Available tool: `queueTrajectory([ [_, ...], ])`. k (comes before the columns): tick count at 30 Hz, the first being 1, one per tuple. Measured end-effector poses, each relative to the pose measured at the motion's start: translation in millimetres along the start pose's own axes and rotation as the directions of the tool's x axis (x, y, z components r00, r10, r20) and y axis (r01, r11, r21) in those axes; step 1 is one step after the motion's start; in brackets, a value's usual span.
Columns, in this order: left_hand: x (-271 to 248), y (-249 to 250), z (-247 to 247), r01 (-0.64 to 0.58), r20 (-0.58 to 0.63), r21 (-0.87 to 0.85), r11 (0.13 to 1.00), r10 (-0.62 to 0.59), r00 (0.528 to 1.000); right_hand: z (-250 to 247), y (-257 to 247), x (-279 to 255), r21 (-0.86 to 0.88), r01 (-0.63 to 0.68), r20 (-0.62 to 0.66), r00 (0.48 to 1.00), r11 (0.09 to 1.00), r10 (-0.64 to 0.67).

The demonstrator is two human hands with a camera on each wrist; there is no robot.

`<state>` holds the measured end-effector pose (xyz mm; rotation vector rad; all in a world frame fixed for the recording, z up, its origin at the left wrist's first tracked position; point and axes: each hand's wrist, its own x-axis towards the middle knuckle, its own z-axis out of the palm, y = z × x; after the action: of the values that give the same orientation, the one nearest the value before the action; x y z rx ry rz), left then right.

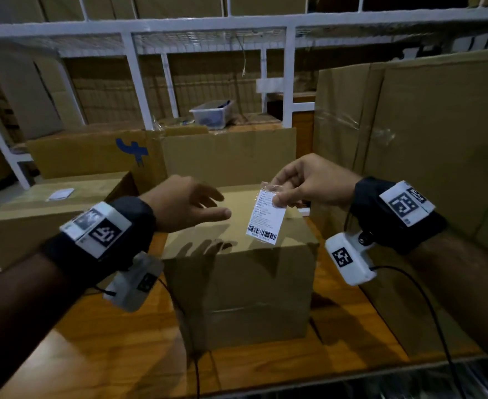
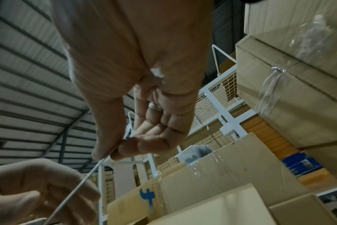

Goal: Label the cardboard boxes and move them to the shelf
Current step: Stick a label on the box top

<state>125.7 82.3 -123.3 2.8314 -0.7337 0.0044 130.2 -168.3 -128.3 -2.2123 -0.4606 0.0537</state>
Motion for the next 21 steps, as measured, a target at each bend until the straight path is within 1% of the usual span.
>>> queueTrajectory([
  [4, -28, 33, 23, -0.055, -0.088, -0.149, 0.987, 0.042, 0.995, 6, -1, -19, 0.052, 0.031, 0.016, 0.999, 0.998, -0.032],
  [6, -35, 45, 39, -0.066, -0.134, -0.233, 0.97, 0.035, 0.99, 10, -2, -30, 0.079, 0.036, 0.025, 0.999, 0.996, -0.038],
  [8, -39, 54, 52, -0.061, -0.155, -0.339, 0.939, 0.009, 0.988, 13, -3, -41, 0.104, 0.038, 0.025, 0.999, 0.994, -0.041],
  [10, -44, 62, 61, -0.051, -0.149, -0.484, 0.874, -0.025, 0.988, 17, -3, -54, 0.132, 0.038, -0.007, 0.999, 0.99, -0.038],
  [12, -49, 68, 67, -0.056, -0.145, -0.593, 0.804, -0.039, 0.989, 20, -2, -68, 0.133, 0.038, -0.071, 0.997, 0.99, -0.028],
  [15, -59, 77, 74, -0.077, -0.159, -0.704, 0.706, -0.05, 0.986, 29, 3, -93, 0.056, 0.023, -0.195, 0.981, 0.998, -0.012],
  [16, -62, 81, 77, -0.079, -0.159, -0.728, 0.681, -0.055, 0.986, 33, 5, -104, 0.069, 0.007, -0.234, 0.972, 0.998, 0.01],
  [18, -67, 90, 87, -0.086, -0.162, -0.761, 0.643, -0.06, 0.985, 41, 12, -128, 0.182, -0.031, -0.277, 0.957, 0.983, 0.082],
  [21, -74, 112, 110, -0.13, -0.17, -0.772, 0.623, -0.005, 0.985, 55, 22, -170, 0.359, -0.098, -0.264, 0.943, 0.928, 0.202],
])
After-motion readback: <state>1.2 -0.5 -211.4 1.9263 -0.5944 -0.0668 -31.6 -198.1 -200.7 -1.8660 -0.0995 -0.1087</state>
